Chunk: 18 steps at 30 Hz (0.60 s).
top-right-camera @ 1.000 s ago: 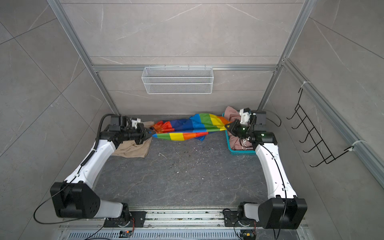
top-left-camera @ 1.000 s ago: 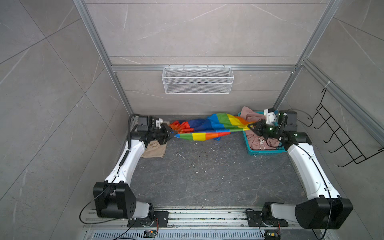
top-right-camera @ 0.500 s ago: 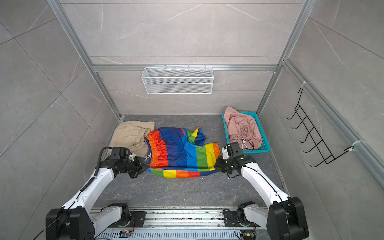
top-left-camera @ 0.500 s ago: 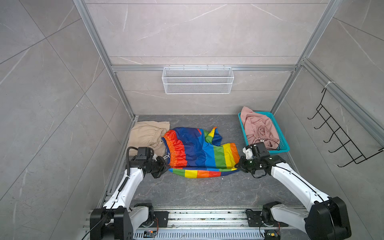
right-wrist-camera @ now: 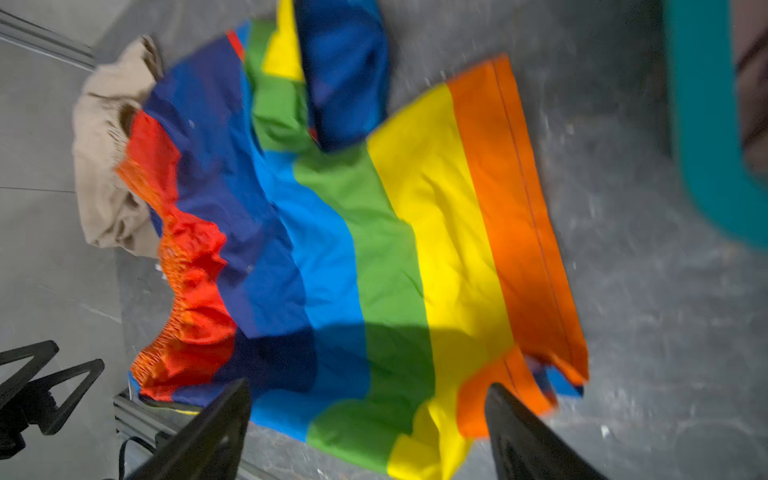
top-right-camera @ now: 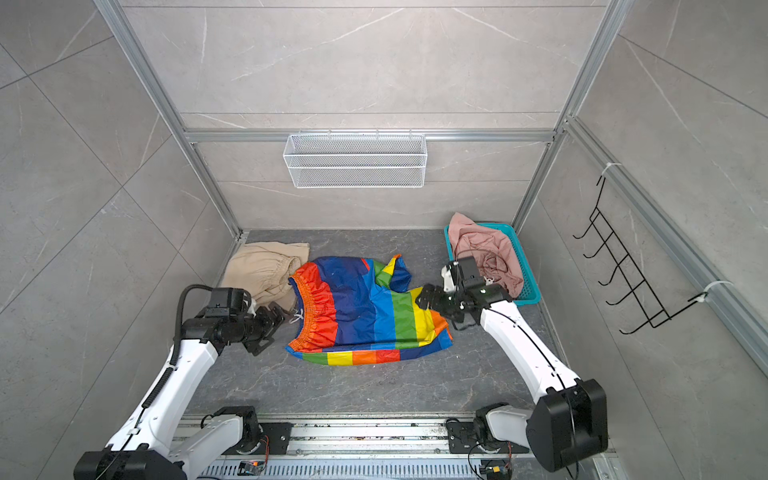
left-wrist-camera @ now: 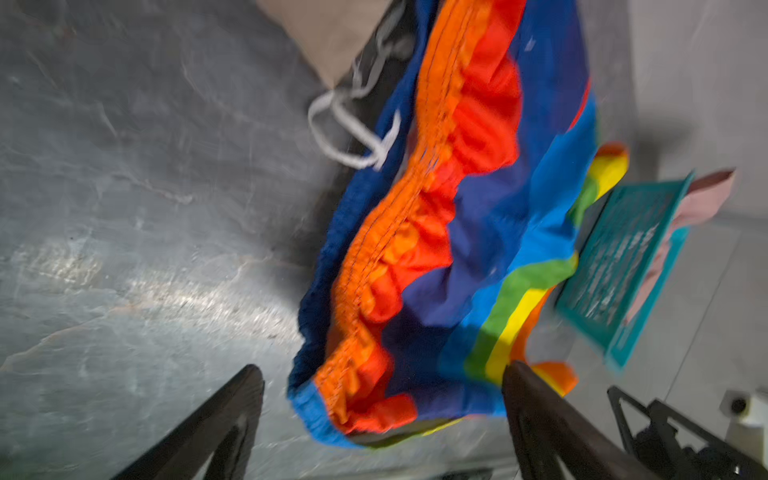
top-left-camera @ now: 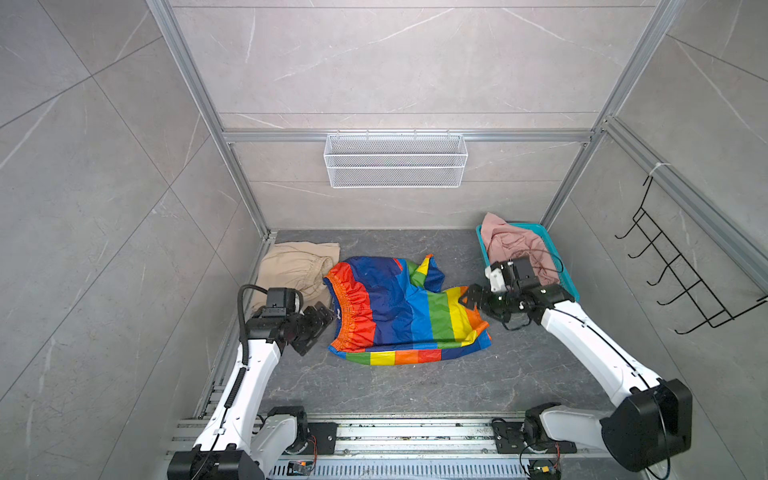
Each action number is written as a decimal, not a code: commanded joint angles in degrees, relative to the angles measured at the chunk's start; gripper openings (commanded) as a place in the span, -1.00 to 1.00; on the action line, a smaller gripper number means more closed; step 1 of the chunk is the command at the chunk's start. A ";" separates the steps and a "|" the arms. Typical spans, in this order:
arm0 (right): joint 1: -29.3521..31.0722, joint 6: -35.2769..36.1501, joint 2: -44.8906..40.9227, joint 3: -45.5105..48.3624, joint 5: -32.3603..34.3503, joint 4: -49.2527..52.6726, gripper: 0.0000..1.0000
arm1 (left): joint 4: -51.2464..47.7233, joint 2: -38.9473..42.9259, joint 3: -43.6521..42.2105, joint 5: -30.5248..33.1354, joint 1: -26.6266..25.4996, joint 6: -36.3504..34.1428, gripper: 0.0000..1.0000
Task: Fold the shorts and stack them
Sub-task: 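Lower the rainbow shorts onto the table with both grippers, laying them flat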
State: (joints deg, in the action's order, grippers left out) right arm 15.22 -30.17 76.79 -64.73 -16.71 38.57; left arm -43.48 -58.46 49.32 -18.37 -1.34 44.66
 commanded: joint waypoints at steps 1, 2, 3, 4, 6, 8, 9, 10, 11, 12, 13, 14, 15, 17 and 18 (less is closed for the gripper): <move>0.25 -0.14 8.84 -5.16 -0.06 -2.99 0.93 | 1.90 -3.31 6.46 3.11 -0.08 -0.21 0.99; 0.24 -0.70 11.21 -6.76 -1.39 -5.02 0.98 | 3.12 -4.84 7.75 1.78 -0.65 0.09 0.99; 0.24 -1.35 14.51 -9.03 -2.65 -6.98 0.98 | 4.29 -6.69 9.15 0.61 -2.27 0.74 0.99; 0.24 -2.15 18.25 -12.04 -3.97 -8.04 0.98 | 4.94 -8.62 10.51 0.27 -4.84 1.47 0.99; 0.45 -3.31 25.14 -17.65 -5.11 -9.33 0.99 | 7.07 -12.57 11.98 1.10 -11.97 3.62 0.99; 0.73 -4.39 30.88 -22.51 -5.13 -10.71 0.99 | 8.64 -16.44 12.33 2.29 -19.61 5.28 0.99; 0.88 -5.09 33.75 -24.60 -5.55 -11.44 0.98 | 9.30 -18.37 12.01 2.61 -22.89 6.58 0.99; 1.02 -5.76 36.09 -26.47 -5.87 -12.20 0.98 | 10.65 -20.05 10.86 2.56 -25.57 8.09 0.99; 1.11 -6.59 38.25 -28.06 -6.12 -12.98 0.99 | 12.84 -21.07 9.39 2.34 -27.52 9.51 0.99; 1.18 -7.42 39.89 -29.26 -6.46 -13.86 0.98 | 14.85 -21.85 7.61 2.15 -28.92 10.96 0.99; 1.18 -8.46 41.91 -30.69 -7.11 -14.82 0.98 | 16.70 -22.50 5.54 2.02 -29.95 12.42 0.99; 1.34 -9.52 43.74 -31.90 -7.73 -15.91 0.98 | 18.24 -23.04 3.54 1.95 -30.66 13.48 0.99; 1.45 -10.43 45.20 -32.87 -8.21 -17.04 0.98 | 19.27 -23.46 1.92 1.91 -31.04 14.13 0.99; 2.05 -11.81 48.63 -35.71 -8.90 -18.40 0.94 | 20.27 -24.15 -0.98 1.77 -31.12 14.77 0.99; 2.40 -12.39 50.55 -37.38 -9.19 -18.76 0.88 | 20.36 -24.40 -2.16 1.72 -31.20 14.86 0.99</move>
State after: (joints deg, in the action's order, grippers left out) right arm 16.62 -39.18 123.79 -98.24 -23.79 23.22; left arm -26.46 -82.70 48.88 -16.84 -32.75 56.23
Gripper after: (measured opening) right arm 0.947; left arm 0.994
